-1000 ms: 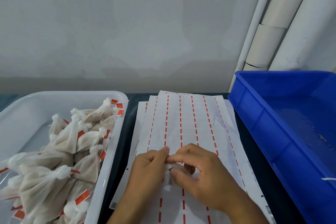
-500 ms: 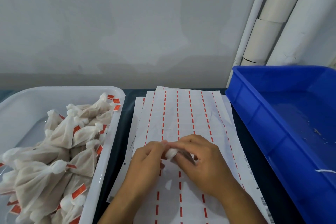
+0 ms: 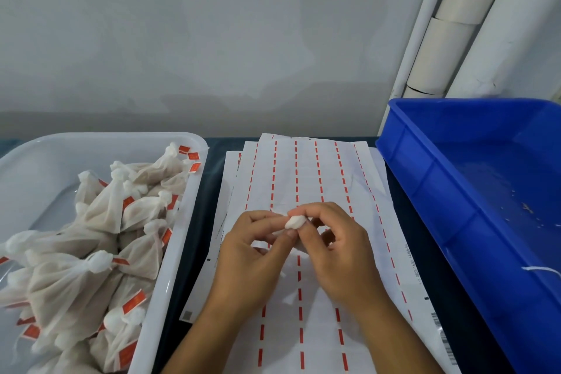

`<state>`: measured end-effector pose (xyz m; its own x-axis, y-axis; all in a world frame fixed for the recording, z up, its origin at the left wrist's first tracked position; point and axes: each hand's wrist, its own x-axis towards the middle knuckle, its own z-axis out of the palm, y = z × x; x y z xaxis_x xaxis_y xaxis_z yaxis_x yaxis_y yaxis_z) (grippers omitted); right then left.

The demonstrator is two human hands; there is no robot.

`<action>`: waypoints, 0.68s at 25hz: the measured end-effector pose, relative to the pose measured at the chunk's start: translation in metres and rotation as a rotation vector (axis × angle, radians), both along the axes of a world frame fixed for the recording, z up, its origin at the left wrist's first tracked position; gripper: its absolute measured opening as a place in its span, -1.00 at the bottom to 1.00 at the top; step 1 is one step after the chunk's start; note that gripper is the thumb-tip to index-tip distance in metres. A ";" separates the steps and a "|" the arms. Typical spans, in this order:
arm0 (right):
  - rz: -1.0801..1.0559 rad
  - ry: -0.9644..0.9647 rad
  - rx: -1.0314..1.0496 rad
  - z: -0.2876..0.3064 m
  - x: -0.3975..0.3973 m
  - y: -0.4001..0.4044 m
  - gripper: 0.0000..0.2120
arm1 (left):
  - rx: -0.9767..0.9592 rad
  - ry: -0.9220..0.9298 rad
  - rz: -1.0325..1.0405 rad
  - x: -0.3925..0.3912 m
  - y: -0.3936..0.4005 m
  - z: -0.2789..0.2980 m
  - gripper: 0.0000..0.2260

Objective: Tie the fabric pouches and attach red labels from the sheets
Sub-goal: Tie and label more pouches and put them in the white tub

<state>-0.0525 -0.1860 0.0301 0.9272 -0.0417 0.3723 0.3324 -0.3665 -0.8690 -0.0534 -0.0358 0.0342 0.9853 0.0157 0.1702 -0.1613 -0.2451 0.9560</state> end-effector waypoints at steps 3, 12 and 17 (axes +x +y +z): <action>0.024 0.001 0.037 0.002 -0.002 0.002 -0.88 | -0.065 -0.025 0.014 -0.001 0.002 0.001 -0.88; 0.082 0.051 0.142 0.002 -0.002 0.000 -0.83 | -0.133 -0.022 -0.020 0.000 0.006 0.002 -0.84; 0.071 0.124 0.127 0.000 0.001 -0.002 -0.88 | -0.020 0.034 -0.007 0.003 0.006 0.001 -0.80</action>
<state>-0.0518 -0.1884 0.0296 0.9679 -0.0138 0.2509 0.2410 -0.2307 -0.9427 -0.0503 -0.0295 0.0347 0.9906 0.0123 0.1359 -0.1297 -0.2247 0.9658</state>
